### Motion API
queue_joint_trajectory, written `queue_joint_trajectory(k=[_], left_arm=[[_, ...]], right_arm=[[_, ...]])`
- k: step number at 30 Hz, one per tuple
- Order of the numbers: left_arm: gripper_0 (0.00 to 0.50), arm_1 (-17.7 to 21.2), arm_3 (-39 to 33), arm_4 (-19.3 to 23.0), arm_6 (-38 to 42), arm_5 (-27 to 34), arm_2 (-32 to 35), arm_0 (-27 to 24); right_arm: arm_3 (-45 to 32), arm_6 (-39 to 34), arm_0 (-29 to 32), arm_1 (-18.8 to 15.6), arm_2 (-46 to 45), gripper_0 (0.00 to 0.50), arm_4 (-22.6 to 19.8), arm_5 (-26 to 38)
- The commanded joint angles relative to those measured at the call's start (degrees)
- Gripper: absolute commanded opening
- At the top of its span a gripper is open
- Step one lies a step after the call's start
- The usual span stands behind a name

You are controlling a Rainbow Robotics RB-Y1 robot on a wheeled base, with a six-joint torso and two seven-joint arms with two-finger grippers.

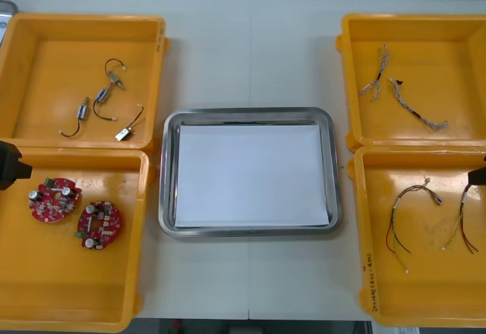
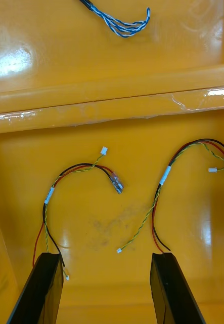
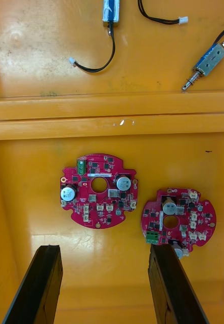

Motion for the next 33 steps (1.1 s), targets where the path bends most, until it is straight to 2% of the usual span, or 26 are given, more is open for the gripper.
queue_joint_trajectory(k=[1,33], left_arm=[[0.500,2.47,-0.37,-0.45,4.86,0.36,-0.52,1.02],[0.500,2.47,-0.37,-0.45,4.86,0.36,-0.52,1.02]], right_arm=[[-1.79,-3.08,0.66,-0.05,0.57,0.500,-0.27,0.19],[-1.79,-3.08,0.66,-0.05,0.57,0.500,-0.27,0.19]])
